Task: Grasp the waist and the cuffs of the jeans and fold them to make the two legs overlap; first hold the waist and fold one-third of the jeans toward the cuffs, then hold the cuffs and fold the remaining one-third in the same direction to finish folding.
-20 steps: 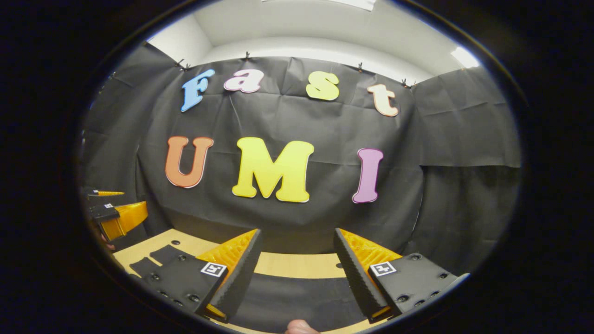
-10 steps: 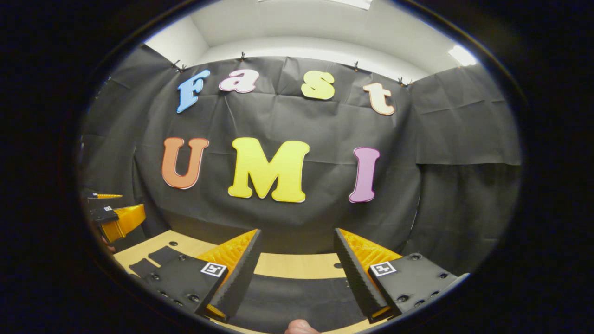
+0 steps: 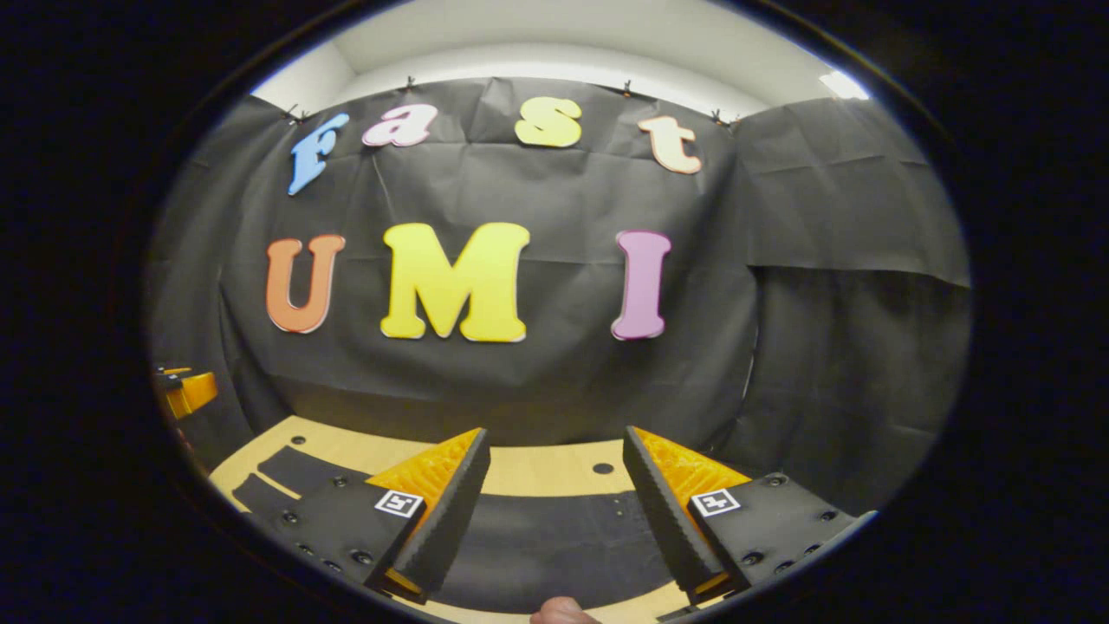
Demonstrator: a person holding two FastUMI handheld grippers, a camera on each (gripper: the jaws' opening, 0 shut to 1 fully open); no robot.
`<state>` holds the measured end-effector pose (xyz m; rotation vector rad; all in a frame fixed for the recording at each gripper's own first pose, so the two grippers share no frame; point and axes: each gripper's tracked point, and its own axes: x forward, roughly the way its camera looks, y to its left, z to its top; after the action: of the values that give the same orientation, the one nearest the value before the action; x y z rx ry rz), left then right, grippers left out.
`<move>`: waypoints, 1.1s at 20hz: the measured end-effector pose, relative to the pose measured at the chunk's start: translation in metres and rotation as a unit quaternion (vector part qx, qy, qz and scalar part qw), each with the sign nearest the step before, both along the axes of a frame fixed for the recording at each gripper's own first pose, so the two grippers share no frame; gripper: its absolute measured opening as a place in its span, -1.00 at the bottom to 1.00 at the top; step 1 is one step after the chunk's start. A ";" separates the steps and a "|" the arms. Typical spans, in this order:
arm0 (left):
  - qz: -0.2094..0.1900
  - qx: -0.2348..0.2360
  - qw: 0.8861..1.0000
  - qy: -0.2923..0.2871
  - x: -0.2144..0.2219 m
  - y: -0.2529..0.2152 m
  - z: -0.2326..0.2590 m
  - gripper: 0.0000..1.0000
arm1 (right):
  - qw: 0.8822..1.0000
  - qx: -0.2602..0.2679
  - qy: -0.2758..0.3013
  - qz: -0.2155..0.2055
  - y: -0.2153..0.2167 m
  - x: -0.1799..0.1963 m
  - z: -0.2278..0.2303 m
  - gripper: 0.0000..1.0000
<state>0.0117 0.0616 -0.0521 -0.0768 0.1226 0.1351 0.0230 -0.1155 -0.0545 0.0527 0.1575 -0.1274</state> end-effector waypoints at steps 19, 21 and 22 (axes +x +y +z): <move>0.300 -0.482 0.800 0.196 -0.091 0.143 -0.264 0.99 | 0.919 0.173 0.325 -0.139 -0.174 -0.047 -0.314 0.97; 0.313 -0.494 0.786 0.200 -0.104 0.152 -0.268 0.98 | 0.913 0.188 0.333 -0.143 -0.178 -0.037 -0.325 0.98; 0.319 -0.498 0.780 0.202 -0.108 0.153 -0.272 0.98 | 0.911 0.194 0.334 -0.146 -0.179 -0.032 -0.330 0.98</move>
<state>-0.0963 0.2145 -0.3236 -1.1741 0.5956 0.7667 -0.0086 -0.2949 -0.3847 0.4338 0.8631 -0.4123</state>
